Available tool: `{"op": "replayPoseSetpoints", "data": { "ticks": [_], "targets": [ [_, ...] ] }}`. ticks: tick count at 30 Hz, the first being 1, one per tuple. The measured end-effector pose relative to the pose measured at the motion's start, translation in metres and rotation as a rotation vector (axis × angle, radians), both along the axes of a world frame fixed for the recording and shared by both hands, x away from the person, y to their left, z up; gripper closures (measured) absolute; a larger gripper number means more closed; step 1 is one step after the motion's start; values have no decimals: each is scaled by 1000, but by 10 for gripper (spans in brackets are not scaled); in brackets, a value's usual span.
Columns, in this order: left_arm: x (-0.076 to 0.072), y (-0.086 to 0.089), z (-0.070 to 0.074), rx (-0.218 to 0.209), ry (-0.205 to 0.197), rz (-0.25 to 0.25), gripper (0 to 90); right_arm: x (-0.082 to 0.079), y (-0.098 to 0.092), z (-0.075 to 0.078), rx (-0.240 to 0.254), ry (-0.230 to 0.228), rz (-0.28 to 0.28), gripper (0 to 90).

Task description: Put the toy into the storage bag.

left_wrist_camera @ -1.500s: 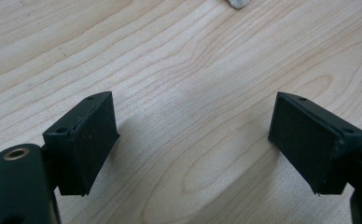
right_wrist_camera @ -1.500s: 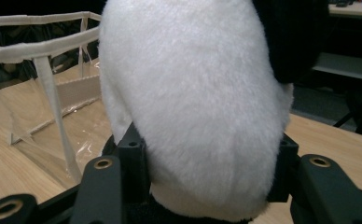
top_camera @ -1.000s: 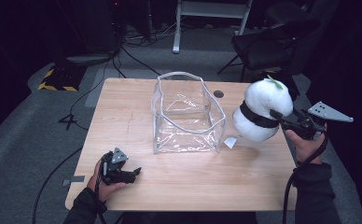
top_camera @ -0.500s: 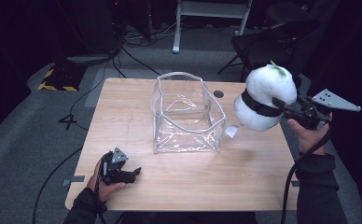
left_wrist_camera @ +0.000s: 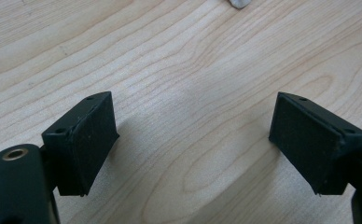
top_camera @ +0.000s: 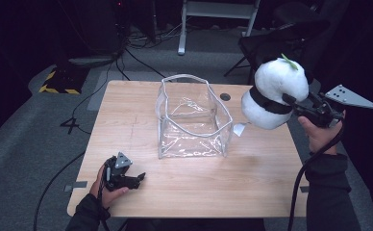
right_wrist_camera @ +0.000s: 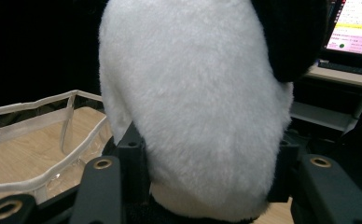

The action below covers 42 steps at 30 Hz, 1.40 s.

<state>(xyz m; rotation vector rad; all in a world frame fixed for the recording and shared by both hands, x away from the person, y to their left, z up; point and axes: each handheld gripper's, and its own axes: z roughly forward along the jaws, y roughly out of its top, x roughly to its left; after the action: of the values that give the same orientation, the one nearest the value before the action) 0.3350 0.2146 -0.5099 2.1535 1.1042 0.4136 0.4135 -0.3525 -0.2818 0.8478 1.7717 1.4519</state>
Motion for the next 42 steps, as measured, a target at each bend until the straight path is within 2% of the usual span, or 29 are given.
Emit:
{"op": "replayPoseSetpoints", "data": {
  "ticks": [7,12,25,34,42],
  "targets": [
    [0,0,0,1,0,0,149,-3,8,15,-8,-30,7,477],
    [0,0,0,0,0,0,150,-2,16,21,-8,-34,9,478],
    [0,0,0,2,2,0,150,-3,30,41,18,-65,34,477],
    [0,0,0,2,2,0,149,-9,51,57,13,-97,71,477],
    [0,0,0,2,2,-1,149,-7,71,59,17,-100,109,476]
  ]
}}
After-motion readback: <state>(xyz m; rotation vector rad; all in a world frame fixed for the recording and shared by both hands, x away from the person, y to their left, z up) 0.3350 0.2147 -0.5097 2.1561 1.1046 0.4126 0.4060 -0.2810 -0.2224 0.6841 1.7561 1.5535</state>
